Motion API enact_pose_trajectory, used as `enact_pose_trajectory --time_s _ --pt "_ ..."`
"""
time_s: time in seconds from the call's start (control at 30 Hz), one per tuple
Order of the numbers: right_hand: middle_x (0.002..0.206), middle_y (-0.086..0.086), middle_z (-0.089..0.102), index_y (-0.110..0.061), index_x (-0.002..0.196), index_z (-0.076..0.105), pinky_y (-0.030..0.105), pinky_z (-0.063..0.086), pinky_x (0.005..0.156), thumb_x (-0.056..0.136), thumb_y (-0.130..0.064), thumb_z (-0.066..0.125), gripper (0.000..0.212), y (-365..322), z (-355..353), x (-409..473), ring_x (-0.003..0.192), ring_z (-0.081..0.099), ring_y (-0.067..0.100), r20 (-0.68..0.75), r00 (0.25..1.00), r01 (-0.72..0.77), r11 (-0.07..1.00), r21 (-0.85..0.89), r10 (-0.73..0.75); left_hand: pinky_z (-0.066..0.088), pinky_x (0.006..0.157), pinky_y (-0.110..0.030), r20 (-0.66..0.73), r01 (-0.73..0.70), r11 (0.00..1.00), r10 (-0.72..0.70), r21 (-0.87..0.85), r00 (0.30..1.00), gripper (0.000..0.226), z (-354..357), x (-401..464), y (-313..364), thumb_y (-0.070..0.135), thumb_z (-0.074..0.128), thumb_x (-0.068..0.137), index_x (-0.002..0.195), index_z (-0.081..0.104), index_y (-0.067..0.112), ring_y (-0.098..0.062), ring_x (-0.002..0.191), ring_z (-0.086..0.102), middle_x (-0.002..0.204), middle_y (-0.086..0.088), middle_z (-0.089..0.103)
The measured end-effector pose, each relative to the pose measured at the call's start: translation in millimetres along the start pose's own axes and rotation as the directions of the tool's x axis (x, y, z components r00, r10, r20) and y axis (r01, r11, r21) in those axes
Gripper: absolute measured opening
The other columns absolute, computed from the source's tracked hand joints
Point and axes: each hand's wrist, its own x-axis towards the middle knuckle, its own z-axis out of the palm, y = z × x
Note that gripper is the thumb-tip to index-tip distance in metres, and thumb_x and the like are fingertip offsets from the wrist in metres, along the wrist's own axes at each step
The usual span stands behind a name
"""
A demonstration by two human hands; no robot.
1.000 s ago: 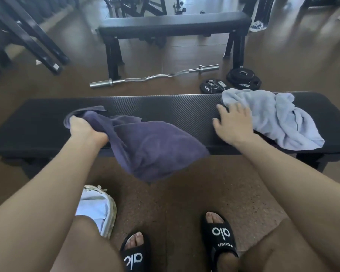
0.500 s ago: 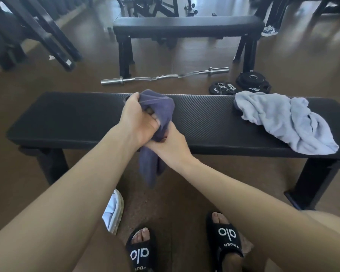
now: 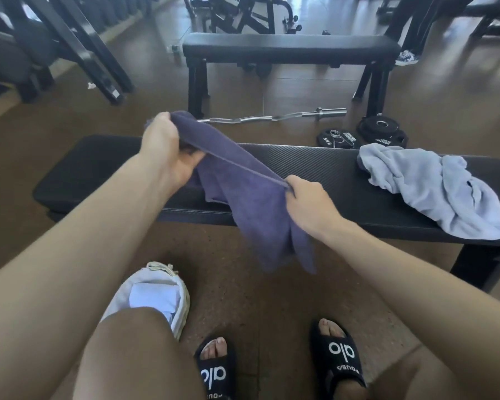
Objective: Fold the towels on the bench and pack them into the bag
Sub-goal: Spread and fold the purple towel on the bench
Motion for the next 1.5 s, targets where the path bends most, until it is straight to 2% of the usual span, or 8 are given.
enact_pose_trajectory --time_s 0.1,0.27,0.47,0.63,0.8,0.93,1.13,1.5 --pt "0.099 0.014 0.068 -0.022 0.076 0.048 0.043 0.050 0.079 0.094 -0.022 0.044 0.019 9 -18 14 0.092 0.060 0.041 0.051 0.999 0.019 0.991 -0.131 -0.013 0.061 0.067 -0.036 -0.092 0.015 1.000 -0.016 -0.007 0.996 0.028 -21 13 12 0.018 0.038 0.107 0.117 0.062 0.008 -0.025 0.098 0.070 0.108 -0.011 0.071" --pt "0.107 0.018 0.068 -0.017 0.086 0.067 0.038 0.047 0.086 0.092 -0.013 0.048 0.021 3 -67 65 0.103 0.061 0.039 0.004 1.000 0.027 0.974 -0.224 -0.026 0.060 0.053 -0.032 -0.137 0.054 0.998 -0.057 -0.026 0.989 0.033 -36 42 36 0.013 0.037 0.106 0.130 0.056 0.002 -0.027 0.075 0.075 0.091 -0.015 0.074" --pt "0.116 0.025 0.066 -0.004 0.113 0.066 0.043 0.046 0.090 0.099 -0.017 0.042 0.031 -33 -140 123 0.110 0.058 0.043 -0.434 0.893 0.013 0.970 -0.245 -0.121 0.059 0.058 -0.025 -0.075 -0.043 0.993 0.051 0.109 0.996 0.034 -9 78 93 0.030 0.034 0.107 0.125 0.060 0.015 -0.012 0.077 0.072 0.089 -0.001 0.069" --pt "0.113 0.018 0.066 -0.011 0.118 0.060 0.044 0.043 0.082 0.100 -0.026 0.038 0.032 -49 -169 133 0.105 0.057 0.041 -0.621 0.738 0.093 0.951 -0.294 -0.264 0.059 0.059 -0.023 -0.086 -0.163 0.975 0.151 -0.151 0.985 0.020 -4 103 137 0.026 0.050 0.103 0.110 0.065 0.015 -0.015 0.080 0.069 0.075 -0.001 0.073" --pt "0.095 0.018 0.064 -0.011 0.096 0.055 0.045 0.044 0.064 0.097 -0.032 0.041 0.025 6 -117 111 0.085 0.062 0.042 -0.480 0.731 0.201 0.825 -0.529 -0.486 0.056 0.048 -0.024 -0.269 -0.091 0.991 0.060 -0.101 0.961 0.032 -61 126 88 0.028 0.052 0.103 0.132 0.060 0.016 -0.015 0.073 0.071 0.096 -0.001 0.071" --pt "0.077 0.007 0.060 -0.014 0.084 0.054 0.030 0.027 0.046 0.097 -0.034 0.037 0.029 52 -59 75 0.060 0.063 0.035 -0.253 0.810 0.289 0.736 -0.612 -0.528 0.059 0.051 -0.027 -0.382 0.045 0.999 -0.046 -0.011 0.923 0.032 -110 114 25 0.034 0.044 0.108 0.131 0.059 0.019 -0.015 0.084 0.073 0.103 -0.001 0.073" --pt "0.065 -0.001 0.056 -0.020 0.077 0.054 0.036 0.036 0.056 0.099 -0.029 0.042 0.027 101 -10 33 0.060 0.058 0.026 0.030 0.820 0.460 0.625 -0.630 -0.572 0.055 0.063 -0.027 -0.429 0.103 0.992 -0.062 0.073 0.901 0.026 -155 100 -28 0.028 0.045 0.108 0.132 0.052 0.022 -0.013 0.085 0.066 0.109 -0.001 0.065" --pt "0.060 -0.008 0.057 -0.023 0.080 0.052 0.035 0.048 0.052 0.101 -0.035 0.034 0.030 112 0 17 0.053 0.060 0.019 0.168 0.769 0.590 0.583 -0.559 -0.617 0.056 0.064 -0.030 -0.658 0.054 0.984 0.071 0.168 0.750 0.040 -207 101 -36 0.032 0.045 0.104 0.140 0.052 0.016 -0.023 0.099 0.068 0.125 -0.005 0.061"
